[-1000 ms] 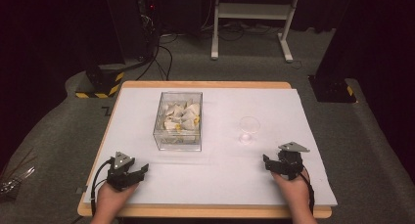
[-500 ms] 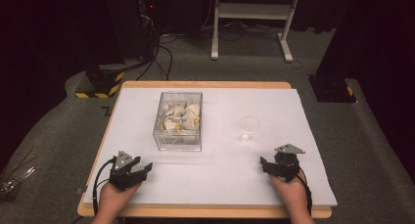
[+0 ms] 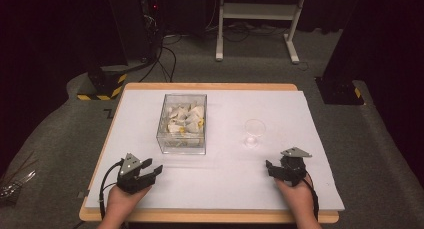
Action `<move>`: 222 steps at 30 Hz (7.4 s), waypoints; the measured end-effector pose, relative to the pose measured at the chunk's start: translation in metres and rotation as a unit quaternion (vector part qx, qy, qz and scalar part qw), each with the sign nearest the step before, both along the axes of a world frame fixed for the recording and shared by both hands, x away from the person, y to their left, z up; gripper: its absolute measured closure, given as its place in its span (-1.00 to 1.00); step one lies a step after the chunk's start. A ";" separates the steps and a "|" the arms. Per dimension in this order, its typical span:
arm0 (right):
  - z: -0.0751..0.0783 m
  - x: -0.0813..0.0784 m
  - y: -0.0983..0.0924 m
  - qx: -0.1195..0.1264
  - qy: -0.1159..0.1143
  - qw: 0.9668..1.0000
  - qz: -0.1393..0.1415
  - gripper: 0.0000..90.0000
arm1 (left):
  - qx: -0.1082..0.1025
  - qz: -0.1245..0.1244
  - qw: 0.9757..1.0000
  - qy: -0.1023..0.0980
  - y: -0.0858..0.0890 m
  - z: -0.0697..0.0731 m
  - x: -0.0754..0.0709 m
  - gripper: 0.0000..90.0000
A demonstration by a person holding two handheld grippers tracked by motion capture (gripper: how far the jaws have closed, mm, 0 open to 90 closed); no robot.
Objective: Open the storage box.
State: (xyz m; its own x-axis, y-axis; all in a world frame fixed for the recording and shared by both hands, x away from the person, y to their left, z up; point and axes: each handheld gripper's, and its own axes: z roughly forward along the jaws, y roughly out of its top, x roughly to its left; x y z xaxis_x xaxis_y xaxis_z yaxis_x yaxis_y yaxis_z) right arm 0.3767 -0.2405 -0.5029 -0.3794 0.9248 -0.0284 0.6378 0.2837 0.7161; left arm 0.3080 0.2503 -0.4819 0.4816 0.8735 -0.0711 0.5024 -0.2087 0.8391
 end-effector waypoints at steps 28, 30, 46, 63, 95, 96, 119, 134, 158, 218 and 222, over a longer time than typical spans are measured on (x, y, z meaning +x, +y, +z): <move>0.000 0.000 0.000 -0.001 -0.002 1.000 0.001 -0.49 | 0.014 -0.017 1.000 -0.015 -0.023 0.010 0.006 -0.12; 0.000 0.000 0.000 -0.001 -0.002 1.000 0.001 -0.49 | 0.012 -0.017 1.000 -0.014 -0.025 0.011 0.007 -0.14; 0.000 0.000 0.000 0.000 -0.002 1.000 0.001 -0.49 | 0.007 -0.023 0.999 -0.025 -0.039 0.020 0.020 -0.23; 0.000 0.000 0.000 0.000 -0.002 1.000 0.000 -0.49 | -0.018 -0.026 0.999 -0.040 -0.047 0.023 0.042 -0.19; 0.000 -0.002 0.001 -0.003 -0.006 1.000 0.000 -0.46 | -0.079 -0.037 0.994 -0.069 -0.047 0.011 0.068 0.17; 0.000 -0.002 0.001 -0.003 -0.006 1.000 0.001 -0.46 | -0.080 -0.037 0.994 -0.070 -0.048 0.011 0.068 0.19; 0.000 -0.002 0.001 -0.003 -0.008 1.000 0.002 -0.44 | -0.079 -0.032 0.994 -0.070 -0.044 0.010 0.066 0.43; 0.000 -0.002 0.001 -0.002 -0.008 1.000 0.001 -0.43 | -0.077 -0.040 0.994 -0.069 -0.041 0.011 0.058 0.48; 0.000 -0.003 0.001 -0.001 -0.007 1.000 0.002 -0.42 | -0.066 -0.045 0.994 -0.074 -0.040 0.012 0.033 0.49; 0.000 -0.003 0.001 -0.001 -0.007 1.000 0.002 -0.42 | -0.055 0.019 0.989 -0.134 -0.019 0.038 -0.006 0.43; 0.000 -0.003 0.001 -0.001 -0.007 1.000 0.002 -0.42 | -0.050 0.035 0.989 -0.134 -0.018 0.040 0.005 0.35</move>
